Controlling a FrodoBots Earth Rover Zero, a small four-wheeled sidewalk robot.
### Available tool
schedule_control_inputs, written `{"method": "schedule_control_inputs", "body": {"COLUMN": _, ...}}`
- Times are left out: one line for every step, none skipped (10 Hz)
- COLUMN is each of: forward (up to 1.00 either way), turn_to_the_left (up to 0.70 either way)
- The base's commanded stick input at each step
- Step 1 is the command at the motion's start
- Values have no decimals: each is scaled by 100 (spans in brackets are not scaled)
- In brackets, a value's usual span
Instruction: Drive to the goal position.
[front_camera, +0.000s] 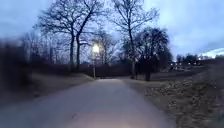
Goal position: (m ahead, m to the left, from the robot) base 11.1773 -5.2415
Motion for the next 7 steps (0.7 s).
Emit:
{"method": "schedule_control_inputs", "body": {"forward": 100, "turn_to_the_left": 4}}
{"method": "schedule_control_inputs", "body": {"forward": 100, "turn_to_the_left": 16}}
{"method": "schedule_control_inputs", "body": {"forward": 100, "turn_to_the_left": 2}}
{"method": "schedule_control_inputs", "body": {"forward": 100, "turn_to_the_left": 0}}
{"method": "schedule_control_inputs", "body": {"forward": 100, "turn_to_the_left": 0}}
{"method": "schedule_control_inputs", "body": {"forward": 100, "turn_to_the_left": 0}}
{"method": "schedule_control_inputs", "body": {"forward": 100, "turn_to_the_left": 0}}
